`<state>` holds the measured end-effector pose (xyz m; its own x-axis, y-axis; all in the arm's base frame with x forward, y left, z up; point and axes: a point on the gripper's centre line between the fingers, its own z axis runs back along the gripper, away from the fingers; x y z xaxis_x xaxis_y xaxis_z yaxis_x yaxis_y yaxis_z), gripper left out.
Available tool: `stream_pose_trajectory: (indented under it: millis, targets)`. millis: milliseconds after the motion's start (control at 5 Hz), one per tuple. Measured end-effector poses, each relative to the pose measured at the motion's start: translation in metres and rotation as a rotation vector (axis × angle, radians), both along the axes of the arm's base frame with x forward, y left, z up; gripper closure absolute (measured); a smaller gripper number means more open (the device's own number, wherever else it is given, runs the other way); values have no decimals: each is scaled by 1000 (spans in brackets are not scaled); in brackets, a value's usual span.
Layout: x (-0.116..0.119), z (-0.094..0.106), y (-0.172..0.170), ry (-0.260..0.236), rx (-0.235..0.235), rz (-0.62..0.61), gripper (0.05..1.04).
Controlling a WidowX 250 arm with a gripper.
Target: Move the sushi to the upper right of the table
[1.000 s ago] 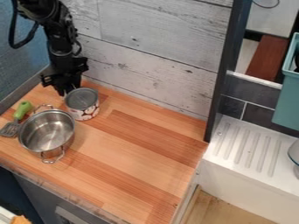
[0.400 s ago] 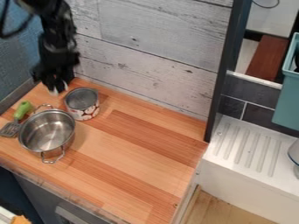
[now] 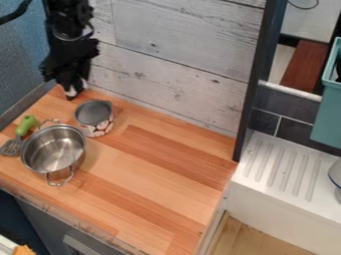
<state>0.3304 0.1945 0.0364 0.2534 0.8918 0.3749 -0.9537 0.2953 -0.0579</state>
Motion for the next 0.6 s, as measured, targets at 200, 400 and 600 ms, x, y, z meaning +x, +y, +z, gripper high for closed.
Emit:
stream_pose_trajectory:
  millis: [200,400,600]
  targets:
    - [5,6,-41,-28,-43,-100,605]
    - [5,-2,-89,-23,-79,-225,605]
    - [11,-7,-134,-21,-122,-360,605]
